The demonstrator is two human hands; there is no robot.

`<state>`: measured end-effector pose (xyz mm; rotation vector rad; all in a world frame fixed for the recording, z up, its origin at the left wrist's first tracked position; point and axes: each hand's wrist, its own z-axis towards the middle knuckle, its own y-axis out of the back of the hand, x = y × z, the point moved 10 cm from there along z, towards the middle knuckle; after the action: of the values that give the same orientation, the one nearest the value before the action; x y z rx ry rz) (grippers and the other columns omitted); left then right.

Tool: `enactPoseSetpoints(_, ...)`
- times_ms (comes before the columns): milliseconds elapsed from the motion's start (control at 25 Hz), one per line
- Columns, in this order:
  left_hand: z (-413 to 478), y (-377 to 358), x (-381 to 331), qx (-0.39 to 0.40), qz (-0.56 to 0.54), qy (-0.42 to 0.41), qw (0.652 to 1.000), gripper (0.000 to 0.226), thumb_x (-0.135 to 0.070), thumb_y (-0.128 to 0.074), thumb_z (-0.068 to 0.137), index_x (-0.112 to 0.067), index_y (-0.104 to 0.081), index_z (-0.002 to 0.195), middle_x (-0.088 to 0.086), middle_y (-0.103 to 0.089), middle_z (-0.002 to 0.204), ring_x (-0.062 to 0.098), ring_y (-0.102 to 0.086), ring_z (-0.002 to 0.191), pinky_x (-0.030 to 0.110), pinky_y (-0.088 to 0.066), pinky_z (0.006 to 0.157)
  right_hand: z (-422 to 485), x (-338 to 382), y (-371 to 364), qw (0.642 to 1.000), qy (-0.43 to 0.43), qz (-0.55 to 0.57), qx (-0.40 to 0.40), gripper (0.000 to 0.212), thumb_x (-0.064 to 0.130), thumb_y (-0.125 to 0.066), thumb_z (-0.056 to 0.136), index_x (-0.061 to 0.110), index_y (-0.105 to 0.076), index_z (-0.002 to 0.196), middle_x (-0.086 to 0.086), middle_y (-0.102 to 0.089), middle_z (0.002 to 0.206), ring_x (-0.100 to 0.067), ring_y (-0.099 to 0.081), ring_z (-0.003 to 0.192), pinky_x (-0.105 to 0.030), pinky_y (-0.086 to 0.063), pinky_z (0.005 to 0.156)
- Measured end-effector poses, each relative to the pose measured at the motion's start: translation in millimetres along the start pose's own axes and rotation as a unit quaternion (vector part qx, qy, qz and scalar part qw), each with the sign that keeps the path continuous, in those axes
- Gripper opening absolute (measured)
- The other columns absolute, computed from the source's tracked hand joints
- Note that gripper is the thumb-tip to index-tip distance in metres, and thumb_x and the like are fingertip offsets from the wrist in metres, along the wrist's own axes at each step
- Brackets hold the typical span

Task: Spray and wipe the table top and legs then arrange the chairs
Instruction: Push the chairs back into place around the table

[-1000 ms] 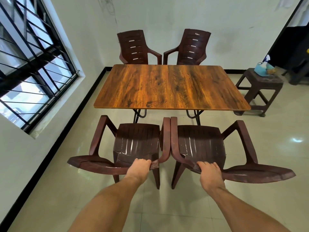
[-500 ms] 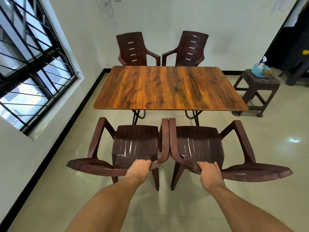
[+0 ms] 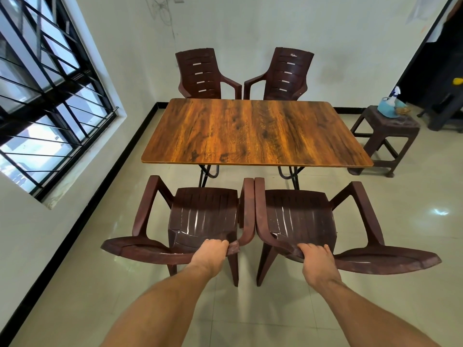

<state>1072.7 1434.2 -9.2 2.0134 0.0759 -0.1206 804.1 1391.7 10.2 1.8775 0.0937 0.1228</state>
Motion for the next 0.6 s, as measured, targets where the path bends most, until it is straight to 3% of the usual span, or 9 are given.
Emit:
enactPoseSetpoints(80,1.3,-3.6,3.1,0.021,-0.010,-0.004,1.000,0.041,-0.015,-0.056,0.096,-0.016,-0.050,0.136,0.007,-0.060,0.135,0.031,-0.053,0.130,0.050,-0.029,0.120,-2.3,4.0,-1.1,1.000,0.017,0.001,0.014,0.058,0.022,-0.052,0.094,0.028,-0.037,0.150,0.007,-0.047,0.149,-0.017,-0.036,0.142,-0.046,-0.007,0.126)
enactPoseSetpoints(120,1.0,-5.5,3.0,0.028,-0.026,-0.006,0.999,0.053,-0.032,-0.058,0.096,-0.017,-0.044,0.144,0.006,-0.054,0.144,0.030,-0.046,0.139,0.054,-0.021,0.124,-3.2,6.1,-1.1,1.000,0.024,0.009,0.018,0.063,0.036,-0.051,0.096,0.026,-0.030,0.154,0.006,-0.038,0.156,-0.017,-0.027,0.148,-0.048,-0.002,0.125)
enactPoseSetpoints(200,-2.4,-3.8,4.1,0.020,-0.057,-0.013,0.998,0.083,-0.068,-0.046,0.093,-0.019,-0.026,0.158,0.003,-0.039,0.159,0.027,-0.031,0.151,0.058,-0.012,0.126,-0.5,17.1,5.1,0.999,0.037,0.031,0.005,0.074,0.061,-0.037,0.097,0.025,-0.019,0.159,0.004,-0.020,0.165,-0.017,-0.011,0.154,-0.048,0.003,0.123)
enactPoseSetpoints(240,-3.0,0.9,7.1,0.002,-0.069,-0.019,0.997,0.088,-0.075,-0.035,0.093,-0.020,-0.022,0.160,0.003,-0.034,0.163,0.025,-0.026,0.153,0.058,-0.010,0.126,4.0,28.6,11.0,0.998,0.048,0.046,-0.013,0.075,0.066,-0.029,0.098,0.025,-0.016,0.160,0.004,-0.015,0.167,-0.016,-0.006,0.154,-0.048,0.003,0.123)
enactPoseSetpoints(400,1.4,17.1,51.4,-0.050,-0.069,-0.028,0.996,0.082,-0.072,-0.018,0.098,-0.020,-0.025,0.160,0.003,-0.034,0.164,0.022,-0.025,0.153,0.052,-0.013,0.127,25.8,116.8,33.5,0.987,0.117,0.092,-0.066,0.070,0.063,-0.024,0.100,0.026,-0.018,0.159,0.004,-0.010,0.168,-0.014,-0.001,0.154,-0.044,0.002,0.125)
enactPoseSetpoints(600,12.1,12.9,193.0,-0.040,-0.061,0.000,0.997,0.080,-0.071,-0.017,0.098,-0.020,-0.030,0.158,0.004,-0.034,0.164,0.023,-0.024,0.153,0.051,-0.019,0.125,64.6,289.8,20.6,0.977,0.190,0.077,-0.056,0.065,0.056,-0.026,0.103,0.025,-0.020,0.159,0.002,-0.010,0.168,-0.015,-0.003,0.155,-0.042,-0.002,0.126)
